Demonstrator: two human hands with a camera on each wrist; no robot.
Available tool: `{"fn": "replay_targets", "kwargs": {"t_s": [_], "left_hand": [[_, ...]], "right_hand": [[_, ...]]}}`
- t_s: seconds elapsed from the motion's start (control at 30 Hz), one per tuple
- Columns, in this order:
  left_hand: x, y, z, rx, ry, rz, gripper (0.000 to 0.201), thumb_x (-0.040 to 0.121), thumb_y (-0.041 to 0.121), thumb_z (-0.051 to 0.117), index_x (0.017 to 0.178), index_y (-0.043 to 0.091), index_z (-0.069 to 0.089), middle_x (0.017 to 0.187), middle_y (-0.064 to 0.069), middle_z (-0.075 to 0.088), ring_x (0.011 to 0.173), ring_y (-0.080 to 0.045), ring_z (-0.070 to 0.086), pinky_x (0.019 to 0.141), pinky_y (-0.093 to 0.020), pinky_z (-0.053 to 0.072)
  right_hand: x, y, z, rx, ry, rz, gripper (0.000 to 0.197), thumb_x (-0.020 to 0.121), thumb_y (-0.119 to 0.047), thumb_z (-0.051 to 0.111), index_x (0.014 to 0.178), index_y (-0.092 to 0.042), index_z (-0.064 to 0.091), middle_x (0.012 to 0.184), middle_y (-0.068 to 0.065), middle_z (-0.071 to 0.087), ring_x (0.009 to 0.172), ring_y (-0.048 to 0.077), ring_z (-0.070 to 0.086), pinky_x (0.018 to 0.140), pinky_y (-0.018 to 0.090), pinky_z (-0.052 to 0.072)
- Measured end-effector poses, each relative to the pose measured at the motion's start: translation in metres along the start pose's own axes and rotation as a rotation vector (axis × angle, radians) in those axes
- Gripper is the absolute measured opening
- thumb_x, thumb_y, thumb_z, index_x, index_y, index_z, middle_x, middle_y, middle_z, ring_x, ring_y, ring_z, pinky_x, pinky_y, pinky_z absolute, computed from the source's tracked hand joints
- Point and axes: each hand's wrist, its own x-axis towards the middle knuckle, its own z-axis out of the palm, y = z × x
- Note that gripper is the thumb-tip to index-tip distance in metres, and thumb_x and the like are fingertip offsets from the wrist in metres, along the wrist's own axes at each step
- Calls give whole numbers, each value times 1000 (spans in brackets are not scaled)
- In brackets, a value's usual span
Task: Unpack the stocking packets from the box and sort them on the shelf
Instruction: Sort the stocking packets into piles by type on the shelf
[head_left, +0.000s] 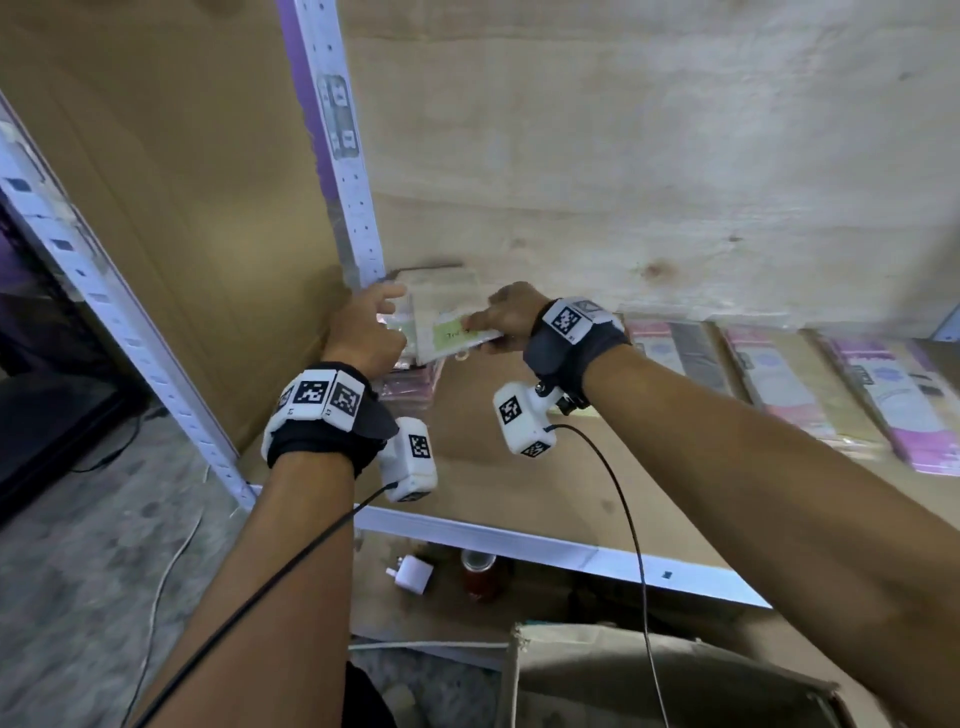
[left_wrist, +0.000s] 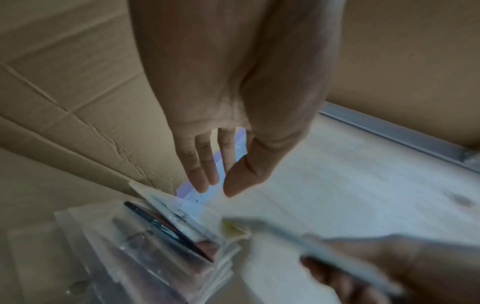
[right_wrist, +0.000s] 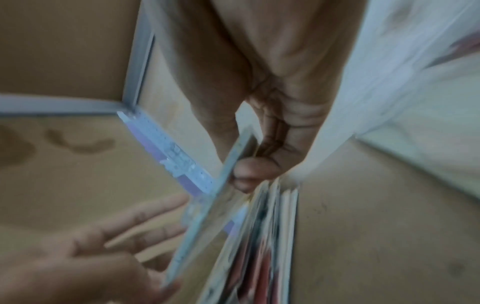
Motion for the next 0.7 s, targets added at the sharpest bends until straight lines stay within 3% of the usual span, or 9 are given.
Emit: {"fn": "replay_targets", "kwargs": {"t_s": [0.07, 0.1, 0.17, 0.23, 0.33, 0.43, 0.53, 0.63, 0.7], "left_hand": [[-3, 6, 7, 151, -33, 81, 70, 79, -7, 64, 141, 24, 53, 141, -13, 51, 126, -31, 51, 104, -36, 46], [-7, 13, 12, 222, -26, 132, 70, 77, -3, 69, 141, 24, 55, 142, -12, 52, 128, -31, 51, 103, -33, 44], [-17, 29, 21, 280, 19, 245, 63, 75, 7, 78, 133, 24, 63, 136, -11, 60, 126, -31, 52, 110, -39, 39], [-28, 47, 30, 256, 70, 378, 42, 77, 17, 80, 119, 23, 73, 123, -7, 69, 121, -27, 54, 111, -45, 35], [-36, 73, 41, 261, 190, 525, 17, 84, 33, 74, 93, 18, 78, 107, -6, 71, 109, -29, 56, 98, -44, 42], [-47, 97, 51, 238, 206, 603, 37, 88, 43, 68, 67, 14, 59, 87, -3, 61, 88, -29, 55, 82, -40, 45], [-60, 120, 64, 50, 103, 620, 32, 89, 42, 68, 79, 11, 67, 80, -6, 70, 77, -31, 65, 75, -42, 55], [-71, 136, 80, -62, -11, 605, 33, 89, 38, 69, 89, 5, 71, 86, -13, 75, 80, -30, 70, 75, -45, 58], [-75, 140, 95, -185, -92, 536, 28, 90, 31, 71, 94, 4, 73, 92, -11, 77, 79, -21, 70, 77, -41, 58]], "right_hand": [[-21, 0, -20, 230, 18, -34, 36, 88, -3, 70, 114, 2, 47, 88, 23, 63, 59, 26, 57, 45, 26, 53], [-33, 2, -32, 273, 12, -51, 32, 89, -4, 69, 113, 1, 49, 83, 21, 62, 57, 24, 56, 43, 24, 50], [-53, 2, -51, 292, -41, -67, 11, 94, -10, 64, 100, -2, 59, 79, 19, 61, 57, 20, 53, 42, 20, 47], [-71, 5, -71, 336, -75, -46, 14, 98, -19, 58, 94, -6, 62, 83, 17, 63, 62, 17, 53, 46, 18, 48], [-94, 16, -103, 512, -102, -48, 36, 101, -37, 50, 90, -5, 62, 87, 17, 68, 69, 21, 58, 58, 24, 52], [-117, 32, -135, 648, -131, -92, 50, 103, -47, 36, 92, -6, 62, 86, 16, 71, 69, 25, 65, 54, 26, 51], [-138, 50, -159, 675, -99, -149, 39, 103, -35, 33, 88, -10, 59, 79, 13, 67, 65, 24, 60, 53, 26, 45], [-154, 75, -172, 533, -24, -216, 13, 91, -19, 49, 86, -10, 56, 71, 6, 46, 57, 16, 37, 52, 26, 28], [-161, 96, -179, 396, 21, -220, 11, 85, -9, 59, 93, -9, 67, 78, 5, 47, 56, 11, 32, 55, 27, 24]]}}
